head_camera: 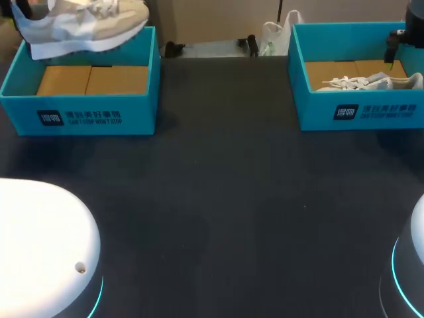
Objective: Take the shoe out of the shoebox, open the shoe tongue, remove and reinsert the insole, then place the shoe into the shoebox
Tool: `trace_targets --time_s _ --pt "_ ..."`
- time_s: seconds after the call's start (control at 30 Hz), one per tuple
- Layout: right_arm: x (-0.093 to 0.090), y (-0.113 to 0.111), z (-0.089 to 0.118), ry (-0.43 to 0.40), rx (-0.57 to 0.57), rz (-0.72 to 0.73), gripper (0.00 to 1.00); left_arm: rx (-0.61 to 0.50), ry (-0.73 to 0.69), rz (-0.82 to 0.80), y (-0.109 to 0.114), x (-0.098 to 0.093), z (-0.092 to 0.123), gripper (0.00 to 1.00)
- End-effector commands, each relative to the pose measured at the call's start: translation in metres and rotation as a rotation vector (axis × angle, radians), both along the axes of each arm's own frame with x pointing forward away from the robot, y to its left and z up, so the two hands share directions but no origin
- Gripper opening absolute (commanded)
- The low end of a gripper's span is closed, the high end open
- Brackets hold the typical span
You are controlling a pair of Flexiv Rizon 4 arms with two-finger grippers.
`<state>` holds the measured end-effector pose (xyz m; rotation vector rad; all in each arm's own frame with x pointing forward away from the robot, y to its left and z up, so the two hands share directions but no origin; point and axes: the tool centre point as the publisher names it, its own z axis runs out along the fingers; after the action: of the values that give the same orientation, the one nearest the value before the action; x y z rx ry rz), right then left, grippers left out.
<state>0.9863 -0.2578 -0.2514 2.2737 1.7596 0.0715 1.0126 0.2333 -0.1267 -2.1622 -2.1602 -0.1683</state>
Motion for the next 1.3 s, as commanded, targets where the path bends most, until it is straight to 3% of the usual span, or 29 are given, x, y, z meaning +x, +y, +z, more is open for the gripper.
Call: trace_targets --time_s 0.03,0.43,0.97,1.3 --pt "0.000 0.000 0.000 -0.001 0.000 -0.001 1.00 0.013 -0.064 -0.002 -0.015 -0.041 0.005 0.00" --pt "0.000 0.000 0.000 -0.001 0.000 -0.001 1.00 0.011 -0.019 -0.020 -0.074 -0.099 -0.001 0.00" --pt "0.000 0.000 0.000 -0.001 0.000 -0.001 1.00 -0.003 0.039 -0.093 -0.179 -0.168 -0.022 0.00" --pt "0.000 0.000 0.000 -0.001 0.000 -0.001 1.00 -0.036 0.050 -0.063 -0.229 -0.199 -0.039 0.00"
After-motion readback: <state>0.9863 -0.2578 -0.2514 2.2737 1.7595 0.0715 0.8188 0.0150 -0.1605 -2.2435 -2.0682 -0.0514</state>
